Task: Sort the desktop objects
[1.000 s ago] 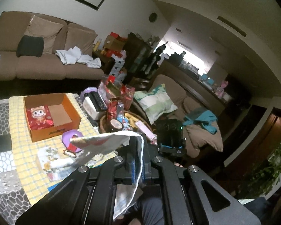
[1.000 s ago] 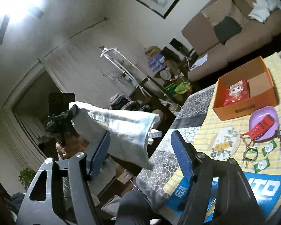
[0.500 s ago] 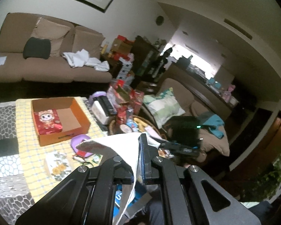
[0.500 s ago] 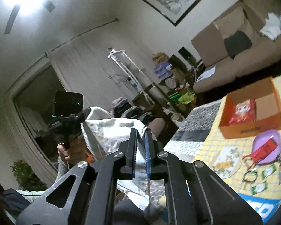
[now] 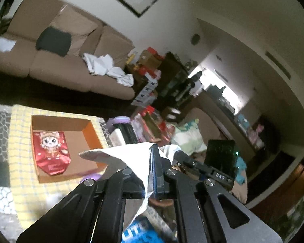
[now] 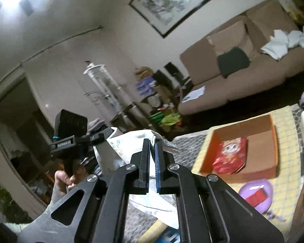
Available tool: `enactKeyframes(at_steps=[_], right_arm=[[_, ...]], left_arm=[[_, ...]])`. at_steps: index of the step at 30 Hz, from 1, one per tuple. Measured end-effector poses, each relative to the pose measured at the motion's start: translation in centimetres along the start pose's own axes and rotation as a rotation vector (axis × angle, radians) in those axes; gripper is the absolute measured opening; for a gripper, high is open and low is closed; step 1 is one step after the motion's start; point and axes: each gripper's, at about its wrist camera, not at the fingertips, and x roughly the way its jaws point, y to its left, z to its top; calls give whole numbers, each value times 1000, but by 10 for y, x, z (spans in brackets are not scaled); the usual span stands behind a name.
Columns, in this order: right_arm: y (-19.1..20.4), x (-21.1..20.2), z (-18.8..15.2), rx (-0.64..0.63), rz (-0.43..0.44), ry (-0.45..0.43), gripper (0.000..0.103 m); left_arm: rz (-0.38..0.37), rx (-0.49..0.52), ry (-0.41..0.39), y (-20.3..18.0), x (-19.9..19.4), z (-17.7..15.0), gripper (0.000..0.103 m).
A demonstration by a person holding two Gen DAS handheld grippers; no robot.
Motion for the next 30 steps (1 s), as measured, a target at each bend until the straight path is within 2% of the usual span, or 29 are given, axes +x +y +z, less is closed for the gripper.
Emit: enactKeyframes(at_steps=[4, 8, 14, 16, 21, 26, 30], right_arm=[[-59, 45, 14, 55, -29, 25, 5], [-124, 90, 12, 128, -52, 57, 5], [-196, 141, -7, 189, -85, 107, 5], [-210, 154, -9, 205, -90, 112, 5], [-235, 195, -3, 218, -128, 144, 5], [-256, 222, -1, 261, -160, 136, 5], [-253, 219, -8, 262, -146, 117, 5]], left_arm=[[18, -52, 18, 55, 59, 12, 2], [38, -126, 47, 113, 104, 9, 2], [84, -225, 69, 190, 144, -8, 2], [100, -243, 63, 206, 150, -12, 2], [113, -374, 3, 256, 163, -20, 2], [150, -397, 17, 282, 181, -15, 2], [128, -349, 48, 276, 182, -9, 2]])
